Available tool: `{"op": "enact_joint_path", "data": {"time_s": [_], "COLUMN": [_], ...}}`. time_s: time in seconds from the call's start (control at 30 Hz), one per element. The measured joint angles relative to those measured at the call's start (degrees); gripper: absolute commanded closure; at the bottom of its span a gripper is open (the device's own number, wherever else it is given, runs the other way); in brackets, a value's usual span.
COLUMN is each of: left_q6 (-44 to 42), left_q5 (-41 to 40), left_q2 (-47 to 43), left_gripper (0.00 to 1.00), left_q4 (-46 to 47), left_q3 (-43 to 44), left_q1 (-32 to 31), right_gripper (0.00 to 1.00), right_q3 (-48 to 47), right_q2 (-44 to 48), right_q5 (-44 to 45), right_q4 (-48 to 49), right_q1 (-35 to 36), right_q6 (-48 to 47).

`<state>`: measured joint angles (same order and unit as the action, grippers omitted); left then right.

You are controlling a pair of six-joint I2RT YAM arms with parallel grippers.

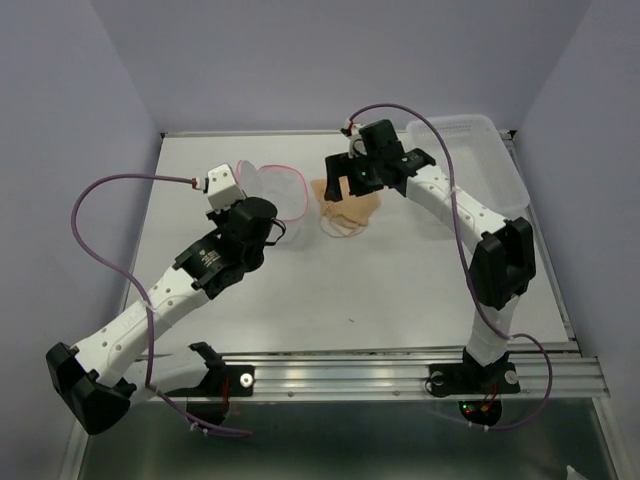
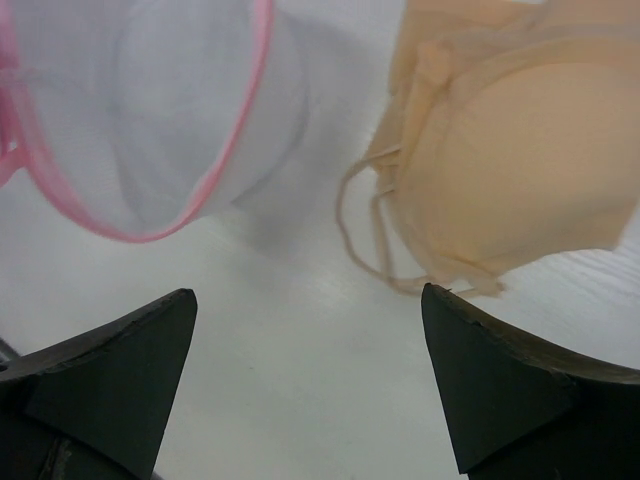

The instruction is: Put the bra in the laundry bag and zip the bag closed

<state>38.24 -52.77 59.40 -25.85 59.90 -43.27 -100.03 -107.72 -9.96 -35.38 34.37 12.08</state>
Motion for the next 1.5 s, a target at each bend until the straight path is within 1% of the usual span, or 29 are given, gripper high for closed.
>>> {"op": "enact_joint_path", "data": {"time_s": [0.07,0.17,0.27,0.4,0.67,0.87,0.97,1.2,1.33,1.37,1.4,1.43,1.47,1.5], "left_q6": [-1.2,-4.1,-6.7,-10.9,-17.6,-19.0,-19.3,-19.3,-19.3,-19.3,-19.3,-19.3,-19.3,-19.3], "left_q5": [-0.1,0.1,0.5,1.4,3.5,4.6,4.9,5.7,5.9,6.1,6.1,6.1,6.2,6.2], "left_q2": [-0.1,-1.1,-2.2,-3.4,-5.1,-5.4,-5.4,-5.4,-5.4,-5.4,-5.4,-5.4,-5.5,-5.5], "left_gripper": [1.00,1.00,1.00,1.00,1.00,1.00,1.00,1.00,1.00,1.00,1.00,1.00,1.00,1.00], "left_q4": [0.6,2.5,3.9,7.1,12.9,14.4,14.6,15.0,14.9,14.9,14.9,14.9,14.9,14.9], "left_q3": [-0.4,-1.8,-2.9,-4.5,-7.2,-7.5,-7.6,-7.8,-7.8,-7.8,-7.8,-7.8,-7.8,-7.8], "left_q1": [0.0,0.0,0.0,0.0,0.2,0.2,0.2,0.2,0.2,0.2,0.2,0.2,0.2,0.2], "right_gripper": [0.00,0.00,0.00,0.00,0.00,0.00,0.02,0.07,0.13,0.17,0.33,0.43,0.60,0.65], "right_q3": [-0.1,-1.9,-3.0,-5.8,-13.4,-13.5,-13.5,-12.3,-12.6,-12.7,-12.7,-12.7,-12.7,-12.6], "right_q2": [-0.8,-4.5,-8.4,-14.0,-22.2,-24.7,-25.4,-26.1,-27.7,-28.0,-28.0,-28.1,-28.3,-28.6], "right_q5": [-1.3,-3.1,-2.9,-2.9,-3.9,-5.4,-6.1,-11.1,-12.9,-13.2,-13.3,-13.6,-14.1,-14.7], "right_q4": [0.6,1.9,2.5,2.4,2.9,2.8,2.8,3.1,4.6,5.0,5.1,5.4,5.6,5.9], "right_q1": [-3.9,-10.4,-13.9,-14.1,-15.4,-16.7,-16.7,-16.7,-16.8,-16.8,-16.8,-16.9,-16.9,-17.0], "right_q6": [-1.5,-4.3,-8.0,-12.0,-15.5,-18.1,-18.5,-17.9,-16.5,-16.2,-16.2,-16.0,-15.7,-15.5]}}
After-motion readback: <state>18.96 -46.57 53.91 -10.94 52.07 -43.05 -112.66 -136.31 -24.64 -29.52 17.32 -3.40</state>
